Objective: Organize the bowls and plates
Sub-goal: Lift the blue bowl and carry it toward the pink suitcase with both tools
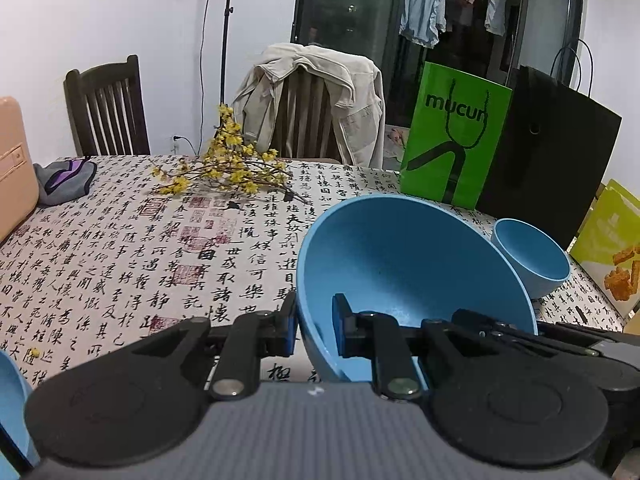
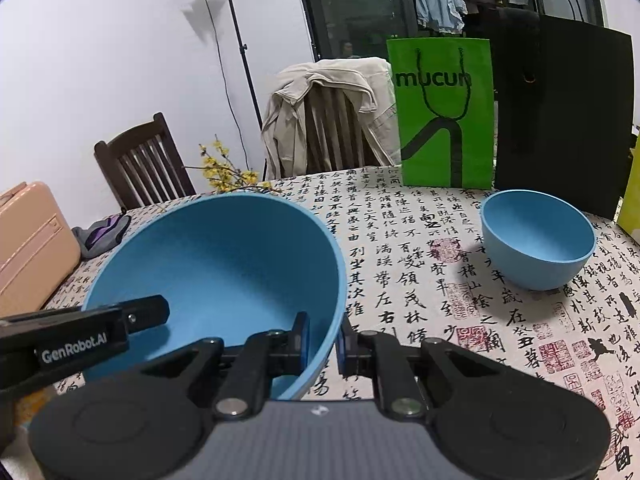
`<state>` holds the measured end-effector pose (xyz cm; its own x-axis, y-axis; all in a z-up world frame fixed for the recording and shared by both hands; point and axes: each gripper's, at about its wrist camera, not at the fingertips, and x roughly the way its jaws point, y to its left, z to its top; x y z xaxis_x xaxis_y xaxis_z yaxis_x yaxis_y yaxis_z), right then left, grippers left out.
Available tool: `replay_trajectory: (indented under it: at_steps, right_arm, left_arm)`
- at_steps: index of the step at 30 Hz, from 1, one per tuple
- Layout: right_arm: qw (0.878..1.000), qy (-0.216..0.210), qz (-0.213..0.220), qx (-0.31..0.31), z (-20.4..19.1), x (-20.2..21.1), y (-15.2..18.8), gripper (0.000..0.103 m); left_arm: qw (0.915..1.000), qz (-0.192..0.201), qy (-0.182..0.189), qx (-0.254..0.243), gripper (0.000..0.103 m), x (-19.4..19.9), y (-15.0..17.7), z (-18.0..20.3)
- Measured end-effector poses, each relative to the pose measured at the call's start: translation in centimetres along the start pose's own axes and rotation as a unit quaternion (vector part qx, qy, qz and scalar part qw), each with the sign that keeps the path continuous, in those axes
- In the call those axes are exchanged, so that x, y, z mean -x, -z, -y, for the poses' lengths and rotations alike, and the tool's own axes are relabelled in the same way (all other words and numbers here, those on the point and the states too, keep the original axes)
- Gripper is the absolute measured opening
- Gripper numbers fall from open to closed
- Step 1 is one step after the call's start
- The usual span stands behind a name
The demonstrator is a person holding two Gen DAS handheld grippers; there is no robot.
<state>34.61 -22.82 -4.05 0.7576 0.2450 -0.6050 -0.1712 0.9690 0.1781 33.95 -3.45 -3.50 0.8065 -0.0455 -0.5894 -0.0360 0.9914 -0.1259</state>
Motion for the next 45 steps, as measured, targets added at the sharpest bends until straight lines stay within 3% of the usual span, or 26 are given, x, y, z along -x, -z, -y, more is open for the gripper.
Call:
replay_trajectory:
  at_steps: [16, 45]
  right_arm:
    - [1.000, -0.001, 0.005, 0.018, -3.8, 1.1, 0.7, 0.013]
    - [0.998, -0.037, -0.002, 0.047, -10.4, 1.3, 2.0, 0.013]
  left_arm:
    - [0.9998, 0.011, 0.003, 0.018, 0.018, 2.2, 0.8, -3.3]
    - [0.9979, 0.027, -0.033, 0.048, 0.018, 5.9, 2.1, -9.0]
